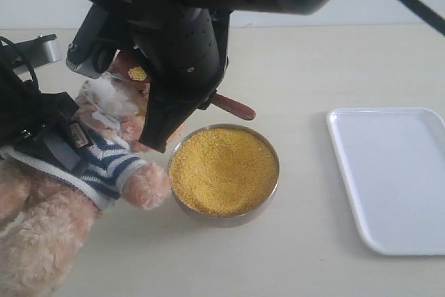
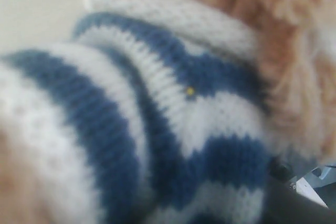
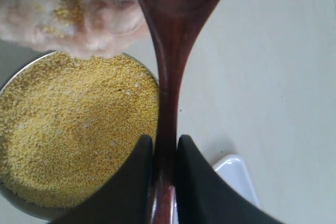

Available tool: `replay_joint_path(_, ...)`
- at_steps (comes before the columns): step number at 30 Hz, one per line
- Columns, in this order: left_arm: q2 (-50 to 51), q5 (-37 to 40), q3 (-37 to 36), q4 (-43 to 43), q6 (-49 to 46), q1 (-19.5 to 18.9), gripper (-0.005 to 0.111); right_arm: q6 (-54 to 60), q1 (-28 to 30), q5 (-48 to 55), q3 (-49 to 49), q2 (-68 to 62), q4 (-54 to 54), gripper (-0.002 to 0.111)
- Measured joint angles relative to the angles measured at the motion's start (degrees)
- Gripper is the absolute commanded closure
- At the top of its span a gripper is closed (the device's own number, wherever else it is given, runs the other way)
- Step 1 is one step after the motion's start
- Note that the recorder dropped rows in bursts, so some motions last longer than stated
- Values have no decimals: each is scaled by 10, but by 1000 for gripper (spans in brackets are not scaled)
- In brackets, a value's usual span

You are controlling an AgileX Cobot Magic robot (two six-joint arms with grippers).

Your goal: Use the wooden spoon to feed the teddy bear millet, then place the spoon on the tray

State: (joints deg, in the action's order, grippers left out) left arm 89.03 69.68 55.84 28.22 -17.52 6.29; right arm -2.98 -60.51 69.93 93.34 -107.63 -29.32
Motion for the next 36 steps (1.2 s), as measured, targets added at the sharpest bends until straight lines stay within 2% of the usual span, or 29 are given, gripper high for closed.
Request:
replay_joint_path(14,0,0,-1,0,0,0,103,-2,0,-1,-6,40,16,109)
replay_joint_path(25,0,0,-23,0,0,0,103,-2,17,0,-49,62,29,109)
replay_joint_path(31,0,0,-23,0,-1,23,103,-2,18,0,-54,70,35,109)
replay_joint_path(36,0,0,-23,0,-1,28,103,-2,18,0,-54,70,46,109)
